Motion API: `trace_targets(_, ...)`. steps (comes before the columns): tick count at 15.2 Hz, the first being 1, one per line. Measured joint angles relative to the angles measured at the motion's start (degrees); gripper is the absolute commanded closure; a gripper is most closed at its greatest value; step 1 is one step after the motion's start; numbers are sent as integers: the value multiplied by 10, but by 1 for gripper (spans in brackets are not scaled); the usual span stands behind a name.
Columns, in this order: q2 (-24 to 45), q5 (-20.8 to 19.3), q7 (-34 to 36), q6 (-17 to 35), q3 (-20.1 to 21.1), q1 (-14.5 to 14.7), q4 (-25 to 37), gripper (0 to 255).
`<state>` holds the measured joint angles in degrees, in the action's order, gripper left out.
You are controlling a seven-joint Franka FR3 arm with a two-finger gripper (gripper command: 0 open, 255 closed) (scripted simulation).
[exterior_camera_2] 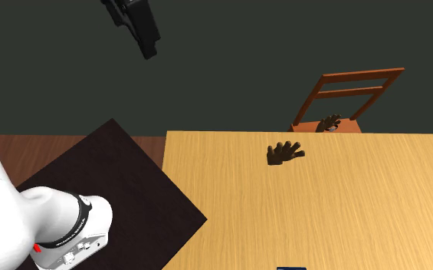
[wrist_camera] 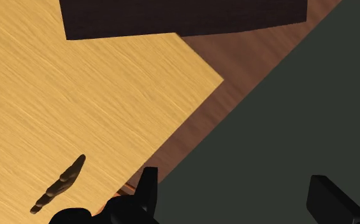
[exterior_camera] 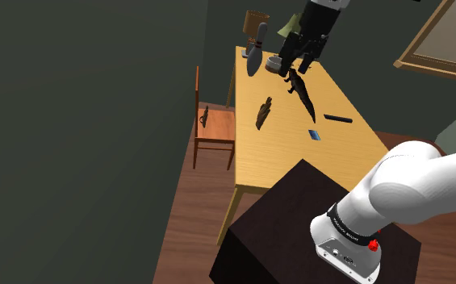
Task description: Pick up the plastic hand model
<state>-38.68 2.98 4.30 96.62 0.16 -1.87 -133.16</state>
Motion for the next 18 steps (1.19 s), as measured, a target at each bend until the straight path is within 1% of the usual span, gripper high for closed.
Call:
trace_targets(5, 65, -21, -27, 67, -24, -16, -11, 0)
trace_targets(8, 115, -32, -44, 105, -41, -26, -4, 0)
trace_targets(10, 155, -38, -55, 127, -51, -32, 12, 0)
trace_targets(15, 240, -49, -85, 190, -79, -49, 27, 0)
trace_targets(18, 291, -51, -102, 216, -93, -58, 48, 0)
